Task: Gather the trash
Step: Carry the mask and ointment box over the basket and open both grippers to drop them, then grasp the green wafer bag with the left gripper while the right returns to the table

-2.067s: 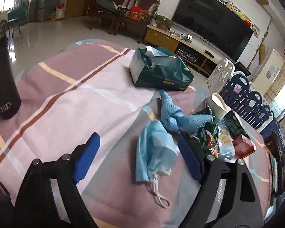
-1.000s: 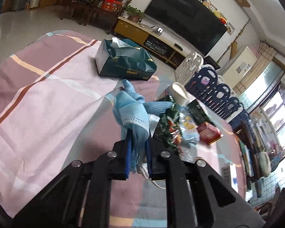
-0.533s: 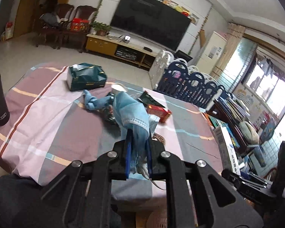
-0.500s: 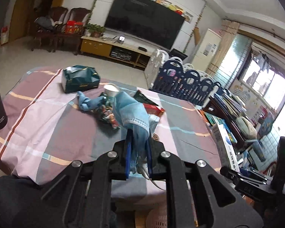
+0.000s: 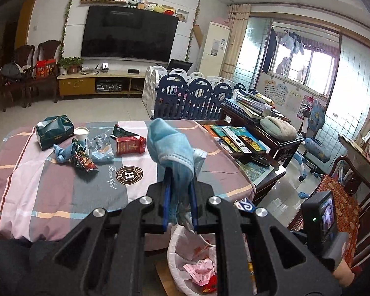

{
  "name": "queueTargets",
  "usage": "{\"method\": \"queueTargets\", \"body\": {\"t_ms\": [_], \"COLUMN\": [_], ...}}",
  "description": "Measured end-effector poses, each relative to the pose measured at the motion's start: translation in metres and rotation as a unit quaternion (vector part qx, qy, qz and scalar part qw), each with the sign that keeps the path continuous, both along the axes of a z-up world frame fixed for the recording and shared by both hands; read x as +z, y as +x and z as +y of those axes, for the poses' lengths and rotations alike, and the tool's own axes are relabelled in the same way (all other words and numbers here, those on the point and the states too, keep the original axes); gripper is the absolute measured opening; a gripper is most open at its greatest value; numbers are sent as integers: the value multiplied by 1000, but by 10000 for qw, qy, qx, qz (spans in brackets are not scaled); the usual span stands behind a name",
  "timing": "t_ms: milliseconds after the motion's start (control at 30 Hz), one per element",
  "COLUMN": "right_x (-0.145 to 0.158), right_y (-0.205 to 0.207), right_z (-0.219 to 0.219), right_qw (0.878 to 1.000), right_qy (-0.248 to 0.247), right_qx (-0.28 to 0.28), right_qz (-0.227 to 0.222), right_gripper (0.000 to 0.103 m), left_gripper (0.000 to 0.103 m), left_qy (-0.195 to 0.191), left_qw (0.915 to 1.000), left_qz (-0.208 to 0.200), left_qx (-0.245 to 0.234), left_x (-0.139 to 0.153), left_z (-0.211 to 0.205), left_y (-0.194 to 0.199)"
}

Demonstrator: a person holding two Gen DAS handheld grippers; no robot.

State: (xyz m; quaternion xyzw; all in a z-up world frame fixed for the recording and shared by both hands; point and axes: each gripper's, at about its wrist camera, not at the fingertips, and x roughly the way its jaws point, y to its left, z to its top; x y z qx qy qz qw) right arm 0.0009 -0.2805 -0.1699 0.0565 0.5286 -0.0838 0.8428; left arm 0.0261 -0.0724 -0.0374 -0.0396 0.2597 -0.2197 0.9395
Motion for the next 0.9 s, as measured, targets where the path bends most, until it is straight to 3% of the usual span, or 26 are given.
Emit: {"method": "queueTargets", "body": {"t_ms": [100,200,233,567,667,767,833,900], "right_x": [-19,-30,-29,24,37,46,49,48], "right_y": [-2,-4,-5,-14,-19,-22,-22,-22], "right_z": [-6,-10,-13,-51,-61,-69,-72,-73], "right_qw": [9990,9973,9973,9903,9852,9809,9795,9793], "right_qy": [120,265,317,619,646,669,664,644], "right_qx": [-58,-213,-307,-1106,-1296,-1422,-1466,-1487], "right_qz": [416,649,587,-576,-917,-1150,-1211,-1214], "right_gripper": [50,72,76,82,82,84,85,85], "left_gripper": [14,14,14,14,15,19,28,66], "left_qy": [92,194,213,324,375,532,703,954], "left_qw": [9999,9998,9997,9990,9961,9855,9724,9593], "left_qz": [-82,-73,-47,232,425,669,793,902], "left_qx": [-41,-77,-84,-210,-673,-1465,-2081,-2501], "left_x": [5,4,3,-12,-21,-36,-51,-67], "left_z": [-7,-14,-15,-22,-35,-62,-85,-106], "left_y": [-5,-4,-5,1,5,3,-1,-5]}}
